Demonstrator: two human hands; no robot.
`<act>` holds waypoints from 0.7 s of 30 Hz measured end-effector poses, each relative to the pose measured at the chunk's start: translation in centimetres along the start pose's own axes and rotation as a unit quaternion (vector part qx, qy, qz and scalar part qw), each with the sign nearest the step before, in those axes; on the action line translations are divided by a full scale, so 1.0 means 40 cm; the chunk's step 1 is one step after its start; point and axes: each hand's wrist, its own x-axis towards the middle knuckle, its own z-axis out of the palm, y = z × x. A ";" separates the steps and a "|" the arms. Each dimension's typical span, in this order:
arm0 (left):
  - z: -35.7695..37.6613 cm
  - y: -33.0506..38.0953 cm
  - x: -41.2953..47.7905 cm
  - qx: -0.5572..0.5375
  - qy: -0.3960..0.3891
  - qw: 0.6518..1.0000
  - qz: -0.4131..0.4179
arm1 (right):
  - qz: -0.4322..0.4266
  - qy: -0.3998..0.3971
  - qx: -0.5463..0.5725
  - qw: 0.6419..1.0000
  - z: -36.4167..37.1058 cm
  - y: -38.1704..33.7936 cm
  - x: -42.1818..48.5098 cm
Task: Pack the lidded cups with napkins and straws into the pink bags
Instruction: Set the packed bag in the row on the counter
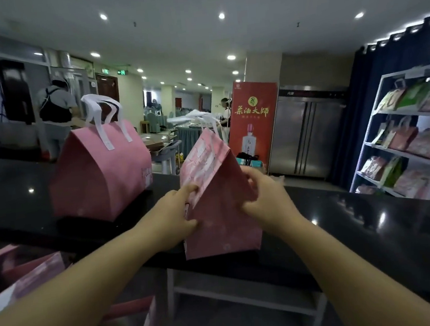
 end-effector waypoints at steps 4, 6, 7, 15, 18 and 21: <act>0.007 -0.006 0.002 0.015 0.024 1.000 -0.006 | 0.016 -0.023 -0.089 0.996 0.048 0.034 -0.027; 0.010 -0.011 0.002 0.015 0.035 0.999 -0.011 | 0.005 0.007 -0.099 0.995 0.073 0.032 -0.024; 0.008 -0.016 0.004 0.018 0.038 0.999 -0.016 | 0.003 0.020 -0.099 0.995 0.085 0.029 -0.019; -0.065 -0.106 0.054 0.136 0.060 0.988 -0.031 | 0.000 0.056 -0.143 0.988 0.228 -0.047 0.055; -0.106 -0.166 0.075 0.151 0.070 0.985 -0.043 | 0.014 0.046 -0.144 0.988 0.289 -0.084 0.100; -0.139 -0.225 0.092 0.162 0.080 0.982 -0.051 | 0.020 0.033 -0.140 0.989 0.345 -0.119 0.140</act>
